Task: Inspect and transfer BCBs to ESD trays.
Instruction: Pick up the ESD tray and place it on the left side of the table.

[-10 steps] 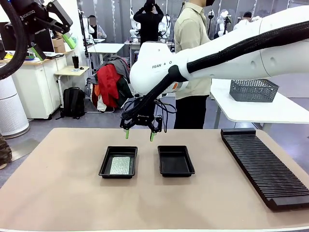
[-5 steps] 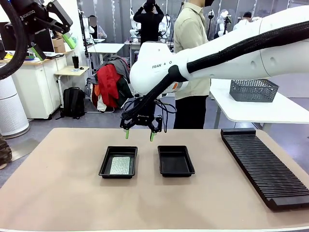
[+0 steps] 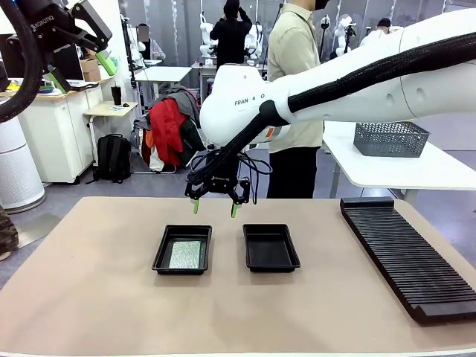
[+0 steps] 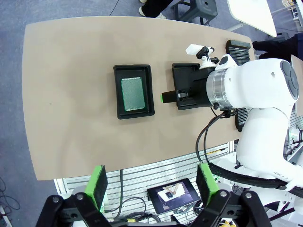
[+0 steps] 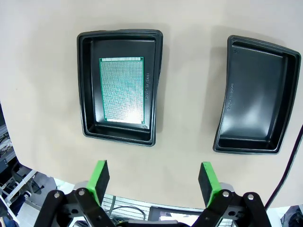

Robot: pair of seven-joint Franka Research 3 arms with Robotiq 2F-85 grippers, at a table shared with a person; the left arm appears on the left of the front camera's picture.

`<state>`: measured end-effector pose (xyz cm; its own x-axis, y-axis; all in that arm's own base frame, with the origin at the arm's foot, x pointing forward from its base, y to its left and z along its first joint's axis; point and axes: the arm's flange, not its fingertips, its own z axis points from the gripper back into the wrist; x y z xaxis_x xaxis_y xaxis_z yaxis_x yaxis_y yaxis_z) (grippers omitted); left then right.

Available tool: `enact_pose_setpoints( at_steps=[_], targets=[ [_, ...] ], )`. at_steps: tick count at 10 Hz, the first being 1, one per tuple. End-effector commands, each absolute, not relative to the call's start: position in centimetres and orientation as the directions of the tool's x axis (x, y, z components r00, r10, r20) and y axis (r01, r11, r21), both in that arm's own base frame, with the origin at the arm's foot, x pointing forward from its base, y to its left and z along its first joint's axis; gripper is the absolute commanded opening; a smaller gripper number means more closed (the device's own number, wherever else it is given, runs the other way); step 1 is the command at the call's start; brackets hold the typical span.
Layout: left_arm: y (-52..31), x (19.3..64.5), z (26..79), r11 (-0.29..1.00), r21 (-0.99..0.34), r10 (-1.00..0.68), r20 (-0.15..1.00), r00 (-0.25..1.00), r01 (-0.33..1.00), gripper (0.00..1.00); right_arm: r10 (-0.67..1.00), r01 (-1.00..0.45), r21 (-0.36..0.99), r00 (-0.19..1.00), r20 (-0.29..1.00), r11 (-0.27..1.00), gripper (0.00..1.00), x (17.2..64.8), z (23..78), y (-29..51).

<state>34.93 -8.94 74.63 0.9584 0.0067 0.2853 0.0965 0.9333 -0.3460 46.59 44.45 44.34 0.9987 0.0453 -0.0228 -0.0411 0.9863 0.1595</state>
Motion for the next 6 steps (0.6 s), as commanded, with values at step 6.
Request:
enact_pose_setpoints(
  at_steps=[6],
  targets=[
    [-8.89, 34.93, 74.57, 0.933, -0.346, 0.007, 0.284, 0.959, 0.095, 1.00, 0.043, -0.038, 0.160, 0.999, -0.026, 0.986, 1.00, 46.37, 44.29, 44.33]
  ],
)
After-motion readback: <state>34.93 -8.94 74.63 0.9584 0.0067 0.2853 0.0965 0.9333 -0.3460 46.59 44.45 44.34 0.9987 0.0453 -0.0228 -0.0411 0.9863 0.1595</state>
